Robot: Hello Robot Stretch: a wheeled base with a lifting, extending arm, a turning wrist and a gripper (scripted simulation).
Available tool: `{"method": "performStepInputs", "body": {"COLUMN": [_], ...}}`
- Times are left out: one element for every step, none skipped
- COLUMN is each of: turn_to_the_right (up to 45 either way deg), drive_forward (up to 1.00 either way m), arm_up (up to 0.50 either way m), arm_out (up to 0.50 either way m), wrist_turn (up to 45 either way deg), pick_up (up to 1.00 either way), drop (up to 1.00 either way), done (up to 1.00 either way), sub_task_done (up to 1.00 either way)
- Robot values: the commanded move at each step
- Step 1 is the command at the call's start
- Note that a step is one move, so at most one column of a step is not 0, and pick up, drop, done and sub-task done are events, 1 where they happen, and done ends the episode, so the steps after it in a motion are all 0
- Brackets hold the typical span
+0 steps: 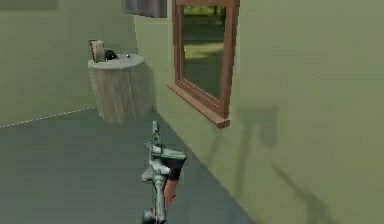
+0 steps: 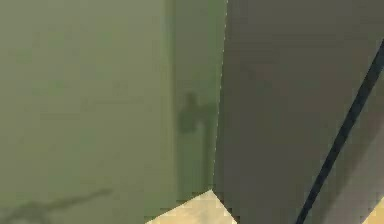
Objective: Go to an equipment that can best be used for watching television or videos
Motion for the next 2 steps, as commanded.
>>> {"method": "performStepInputs", "body": {"turn_to_the_right": [-45.0, -45.0], "drive_forward": [0.0, 0.0], "arm_up": [0.0, 0.0], "arm_out": [0.0, 0.0], "wrist_turn": [0.0, 0.0], "pick_up": [0.0, 0.0], "drop": [0.0, 0.0], "done": [0.0, 0.0], "sub_task_done": [0.0, 0.0]}}
